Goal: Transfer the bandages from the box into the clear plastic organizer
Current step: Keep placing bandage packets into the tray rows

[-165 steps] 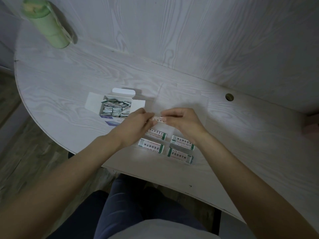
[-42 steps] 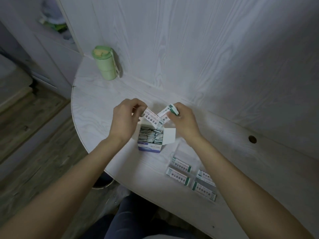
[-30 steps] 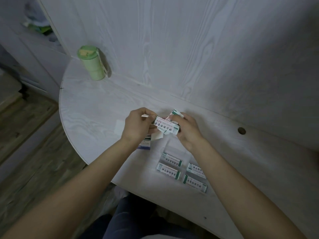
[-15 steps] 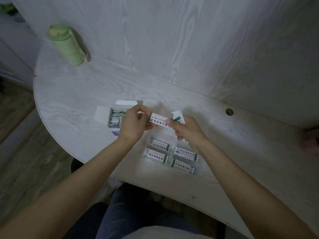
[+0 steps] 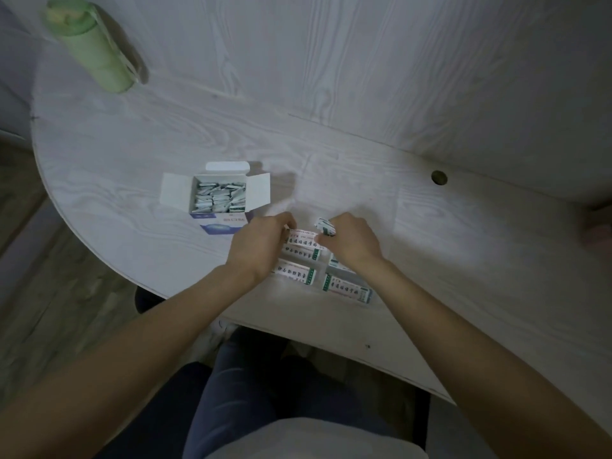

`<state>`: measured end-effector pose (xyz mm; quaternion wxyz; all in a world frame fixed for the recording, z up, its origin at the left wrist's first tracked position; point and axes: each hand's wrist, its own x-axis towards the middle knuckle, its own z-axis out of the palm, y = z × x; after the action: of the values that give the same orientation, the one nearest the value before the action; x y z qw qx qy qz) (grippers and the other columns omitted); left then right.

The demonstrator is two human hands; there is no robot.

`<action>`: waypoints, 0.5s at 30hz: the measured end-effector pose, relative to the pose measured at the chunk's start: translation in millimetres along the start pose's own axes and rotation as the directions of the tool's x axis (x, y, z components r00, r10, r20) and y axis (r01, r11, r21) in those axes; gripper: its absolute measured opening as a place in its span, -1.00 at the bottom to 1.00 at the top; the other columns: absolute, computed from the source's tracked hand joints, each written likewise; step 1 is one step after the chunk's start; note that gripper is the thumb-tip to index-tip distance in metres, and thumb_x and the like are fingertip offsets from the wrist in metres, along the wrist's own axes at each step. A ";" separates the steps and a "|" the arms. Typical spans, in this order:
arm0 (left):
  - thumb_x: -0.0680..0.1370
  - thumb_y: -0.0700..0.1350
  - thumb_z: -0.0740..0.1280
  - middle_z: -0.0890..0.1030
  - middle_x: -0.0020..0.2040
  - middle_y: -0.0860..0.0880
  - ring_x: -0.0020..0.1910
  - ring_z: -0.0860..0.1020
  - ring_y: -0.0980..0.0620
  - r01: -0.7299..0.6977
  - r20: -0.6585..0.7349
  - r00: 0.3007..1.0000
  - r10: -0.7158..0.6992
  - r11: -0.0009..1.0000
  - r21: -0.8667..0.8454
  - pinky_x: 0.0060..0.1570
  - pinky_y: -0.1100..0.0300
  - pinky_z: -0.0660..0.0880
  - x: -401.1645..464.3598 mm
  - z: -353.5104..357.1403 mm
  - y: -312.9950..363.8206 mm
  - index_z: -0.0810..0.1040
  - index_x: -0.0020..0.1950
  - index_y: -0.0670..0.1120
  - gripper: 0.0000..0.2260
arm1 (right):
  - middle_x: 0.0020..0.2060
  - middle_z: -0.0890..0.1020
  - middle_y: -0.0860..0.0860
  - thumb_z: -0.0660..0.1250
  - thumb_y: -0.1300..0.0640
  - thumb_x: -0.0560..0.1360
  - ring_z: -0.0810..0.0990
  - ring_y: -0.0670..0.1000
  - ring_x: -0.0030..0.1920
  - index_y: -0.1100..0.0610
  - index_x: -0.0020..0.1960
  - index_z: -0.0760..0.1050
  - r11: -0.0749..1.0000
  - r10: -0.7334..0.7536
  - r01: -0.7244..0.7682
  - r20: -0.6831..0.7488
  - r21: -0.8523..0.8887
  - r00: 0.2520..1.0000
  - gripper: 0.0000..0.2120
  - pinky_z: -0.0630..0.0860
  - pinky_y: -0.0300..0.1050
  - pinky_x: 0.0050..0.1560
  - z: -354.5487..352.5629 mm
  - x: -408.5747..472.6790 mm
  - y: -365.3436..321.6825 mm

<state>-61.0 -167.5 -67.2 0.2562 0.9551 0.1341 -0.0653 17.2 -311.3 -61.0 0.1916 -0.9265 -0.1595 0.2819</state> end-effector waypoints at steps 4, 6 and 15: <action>0.59 -0.23 0.16 0.60 0.04 -0.07 -0.03 0.56 -0.10 -0.061 0.039 0.998 0.055 0.983 0.176 -0.23 0.14 0.37 7.1 1.8 -2.0 0.52 0.15 -0.04 -0.78 | -0.39 0.43 0.01 0.31 0.11 0.54 0.48 0.08 -0.30 0.13 -0.32 0.30 0.979 -0.023 0.022 -0.002 -0.201 1.000 -0.69 0.22 -0.15 -0.46 8.5 0.7 -5.5; 0.59 -0.23 0.18 0.58 0.08 -0.04 0.00 0.56 -0.09 -0.100 0.067 0.994 0.086 0.962 0.255 -0.20 0.14 0.38 9.1 1.8 -3.4 0.51 0.18 -0.02 -0.77 | -0.34 0.44 0.02 0.28 0.14 0.55 0.47 0.08 -0.27 0.14 -0.26 0.32 0.965 -0.022 0.021 0.000 -0.260 1.000 -0.75 0.26 -0.14 -0.41 12.6 1.0 -8.9; 0.54 -0.33 0.15 0.48 0.30 0.04 0.14 0.55 -0.06 -0.256 0.289 0.946 0.144 0.880 0.399 -0.08 0.08 0.45 13.1 -6.8 -5.8 0.41 0.37 0.07 -0.53 | -0.17 0.52 0.10 0.23 0.21 0.57 0.55 0.13 -0.12 0.16 -0.12 0.37 0.910 -0.080 0.100 0.066 -0.403 0.995 -0.91 0.34 -0.13 -0.24 18.8 2.2 -19.1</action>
<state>-49.8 -156.4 -66.6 0.0586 0.9805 -0.0171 -0.1866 4.4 -288.6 -67.9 0.0041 -0.9307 -0.2617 0.2557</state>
